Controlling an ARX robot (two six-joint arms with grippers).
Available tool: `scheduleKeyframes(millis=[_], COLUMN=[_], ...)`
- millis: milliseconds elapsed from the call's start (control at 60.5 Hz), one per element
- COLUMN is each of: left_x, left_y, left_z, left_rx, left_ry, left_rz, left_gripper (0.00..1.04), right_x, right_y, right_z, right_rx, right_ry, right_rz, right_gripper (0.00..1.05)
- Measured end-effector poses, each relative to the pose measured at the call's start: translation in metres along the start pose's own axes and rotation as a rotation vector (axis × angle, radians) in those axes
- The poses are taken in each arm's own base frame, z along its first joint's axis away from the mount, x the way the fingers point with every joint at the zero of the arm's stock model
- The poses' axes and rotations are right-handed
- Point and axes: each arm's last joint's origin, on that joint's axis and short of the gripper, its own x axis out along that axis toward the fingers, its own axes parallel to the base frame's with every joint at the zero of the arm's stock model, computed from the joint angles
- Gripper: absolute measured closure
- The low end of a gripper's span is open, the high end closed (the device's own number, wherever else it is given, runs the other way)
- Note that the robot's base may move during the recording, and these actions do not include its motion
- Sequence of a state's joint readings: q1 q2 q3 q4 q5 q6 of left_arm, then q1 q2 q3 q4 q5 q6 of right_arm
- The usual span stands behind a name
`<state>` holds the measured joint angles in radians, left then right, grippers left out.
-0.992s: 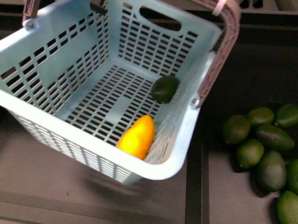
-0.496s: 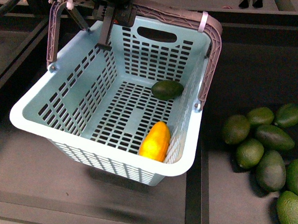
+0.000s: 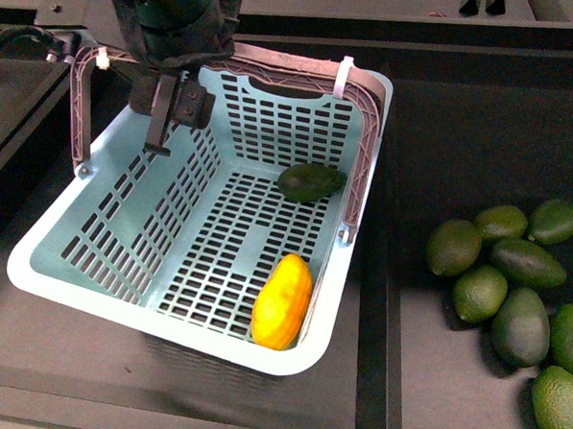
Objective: Pick mango and avocado into basket
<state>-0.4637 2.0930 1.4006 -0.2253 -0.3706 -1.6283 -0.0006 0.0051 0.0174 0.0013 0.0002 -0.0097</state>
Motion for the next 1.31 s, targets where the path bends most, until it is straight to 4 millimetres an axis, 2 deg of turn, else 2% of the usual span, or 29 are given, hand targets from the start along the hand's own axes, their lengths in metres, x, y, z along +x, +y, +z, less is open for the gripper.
scheduleKeyframes(millis=[99,215,413,513,645,711,761,777,794,843,893,959,1091,1306], left_x=[-0.014,-0.042,-0.094,-0.124,-0.131,-0.12,-0.112,-0.112,-0.111,-0.115,-0.131,-0.147,-0.148,-0.158], left_y=[-0.003,0.001,0.021,0.027,0.027,0.042,0.067,0.071,0.079,0.092,0.099,0.112,0.147,0.178], left_z=[0.014,0.036,0.063,0.067,0.065,0.067,0.072,0.073,0.075,0.083,0.098,0.111,0.117,0.127], left_rx=[-0.038,-0.103,-0.115,-0.067,-0.058,0.109,0.356,0.371,0.479,0.66,0.816,0.982,1.115,1.142], left_ry=[-0.039,-0.119,-0.28,-0.312,-0.292,-0.137,-0.121,-0.124,-0.154,-0.266,-0.474,-0.631,-0.64,-0.662], left_rz=[-0.02,-0.033,0.06,0.107,0.09,-0.087,-0.25,-0.278,-0.33,-0.473,-0.625,-0.646,-0.599,-0.589], left_gripper=[0.3,0.07,0.08,0.08,0.09,0.2,0.31,0.33,0.37,0.45,0.58,0.74,1.01,1.03], right_x=[0.0,0.0,0.0,0.0,0.0,0.0,0.0,0.0,0.0,0.0,0.0,0.0,0.0,0.0], right_y=[0.0,0.0,0.0,0.0,0.0,0.0,0.0,0.0,0.0,0.0,0.0,0.0,0.0,0.0], right_z=[0.0,0.0,0.0,0.0,0.0,0.0,0.0,0.0,0.0,0.0,0.0,0.0,0.0,0.0], right_rx=[0.0,0.0,0.0,0.0,0.0,0.0,0.0,0.0,0.0,0.0,0.0,0.0,0.0,0.0], right_ry=[0.0,0.0,0.0,0.0,0.0,0.0,0.0,0.0,0.0,0.0,0.0,0.0,0.0,0.0], right_rz=[0.0,0.0,0.0,0.0,0.0,0.0,-0.001,-0.002,-0.003,-0.002,0.0,0.0,0.0,0.0], right_gripper=[0.09,0.09,0.09,0.09,0.09,0.09,0.09,0.09,0.09,0.09,0.09,0.09,0.09,0.09])
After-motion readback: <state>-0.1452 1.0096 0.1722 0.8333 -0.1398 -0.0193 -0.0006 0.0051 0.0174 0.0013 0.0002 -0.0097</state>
